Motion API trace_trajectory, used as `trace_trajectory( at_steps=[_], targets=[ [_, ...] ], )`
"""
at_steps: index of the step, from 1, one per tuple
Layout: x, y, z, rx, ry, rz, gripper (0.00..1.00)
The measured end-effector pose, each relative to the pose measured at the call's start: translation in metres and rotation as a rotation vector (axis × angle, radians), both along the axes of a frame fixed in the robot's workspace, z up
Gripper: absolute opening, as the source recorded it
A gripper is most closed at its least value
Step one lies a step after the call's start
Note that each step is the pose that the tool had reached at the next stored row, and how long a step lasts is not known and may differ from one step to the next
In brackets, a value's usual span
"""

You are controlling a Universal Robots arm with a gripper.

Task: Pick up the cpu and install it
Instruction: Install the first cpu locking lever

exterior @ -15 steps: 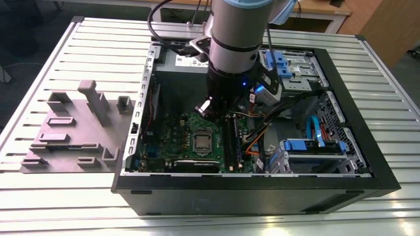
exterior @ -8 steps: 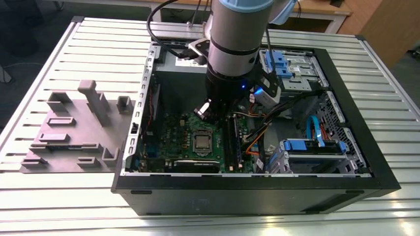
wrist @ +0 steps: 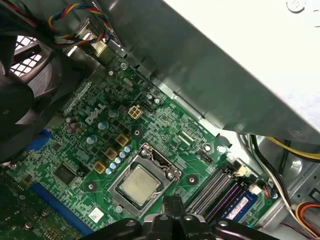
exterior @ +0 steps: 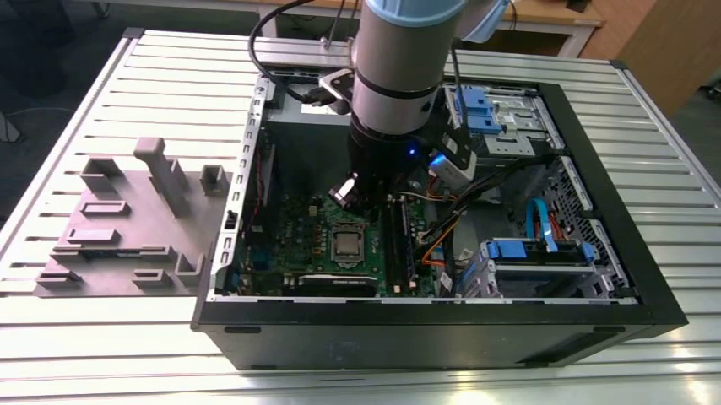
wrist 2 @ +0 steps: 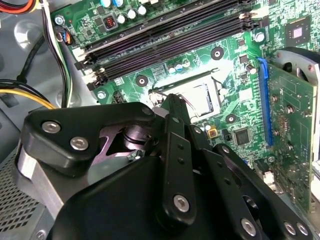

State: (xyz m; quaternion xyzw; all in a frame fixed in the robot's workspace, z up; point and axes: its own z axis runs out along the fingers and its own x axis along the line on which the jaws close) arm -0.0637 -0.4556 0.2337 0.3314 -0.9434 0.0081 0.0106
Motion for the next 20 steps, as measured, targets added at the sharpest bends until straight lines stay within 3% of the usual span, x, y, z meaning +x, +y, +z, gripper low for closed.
trace_trajectory(
  at_steps=[9,20],
  targets=[
    [-0.0007,-0.0005,-0.0032,0.0005,-0.0001,0.000,0.10],
    [-0.0007,-0.0107,-0.0130,0.0001,0.0000,0.000,0.10]
  ],
)
